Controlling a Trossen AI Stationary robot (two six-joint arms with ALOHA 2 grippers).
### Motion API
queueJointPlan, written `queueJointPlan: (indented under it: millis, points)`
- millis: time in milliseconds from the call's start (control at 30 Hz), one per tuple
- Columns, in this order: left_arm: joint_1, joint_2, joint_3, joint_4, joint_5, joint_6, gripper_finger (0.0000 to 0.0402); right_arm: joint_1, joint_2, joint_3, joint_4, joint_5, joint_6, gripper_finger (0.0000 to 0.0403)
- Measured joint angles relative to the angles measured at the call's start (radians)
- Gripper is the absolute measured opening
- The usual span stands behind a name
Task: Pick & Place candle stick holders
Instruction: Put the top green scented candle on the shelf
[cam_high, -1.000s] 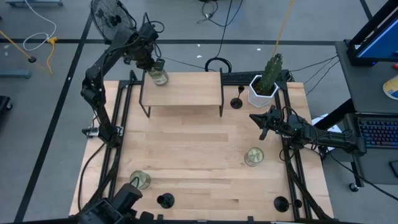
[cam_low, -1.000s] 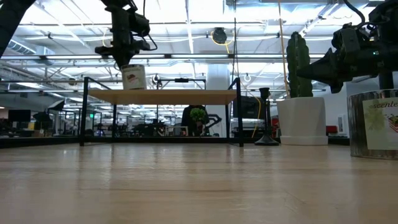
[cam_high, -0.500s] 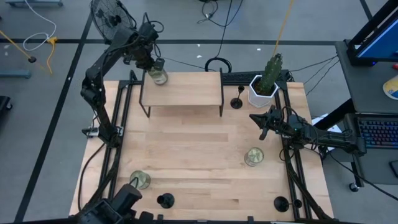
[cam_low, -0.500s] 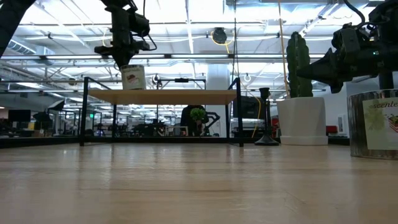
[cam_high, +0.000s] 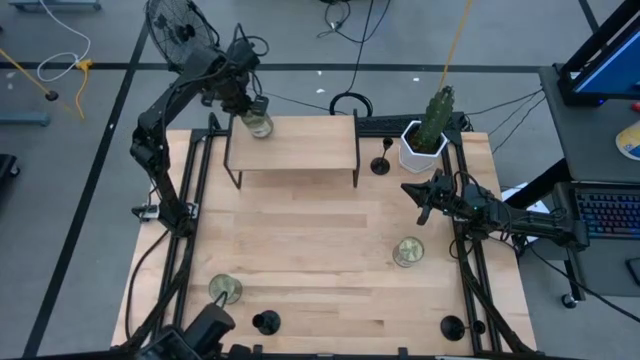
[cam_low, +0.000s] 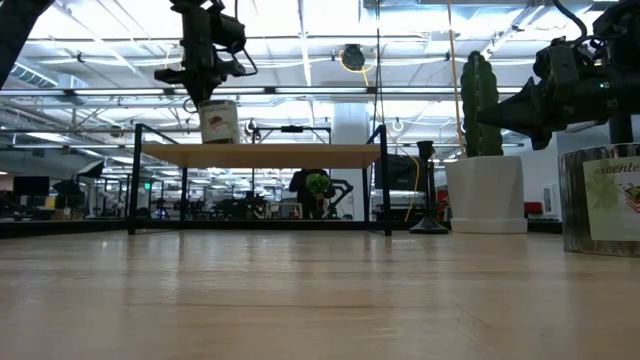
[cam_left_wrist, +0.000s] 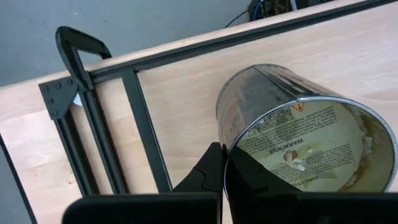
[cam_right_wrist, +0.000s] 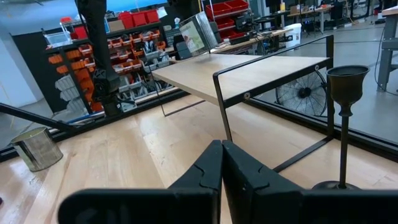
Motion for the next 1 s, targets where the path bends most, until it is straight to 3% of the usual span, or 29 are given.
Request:
queueJointPlan:
  millis: [700, 1000]
  points:
    - [-0.079, -0.042, -0.001, 0.001, 0.034, -0.139, 0.0, 0.0, 0.0, 0.0, -0.001, 0.0, 0.0, 0.0004]
    - [-0.034, -0.055, -0.001, -0.002, -0.006, -0.17, 0.0, 0.0, 0.0, 0.0, -0.003, 0.0, 0.0, 0.0004]
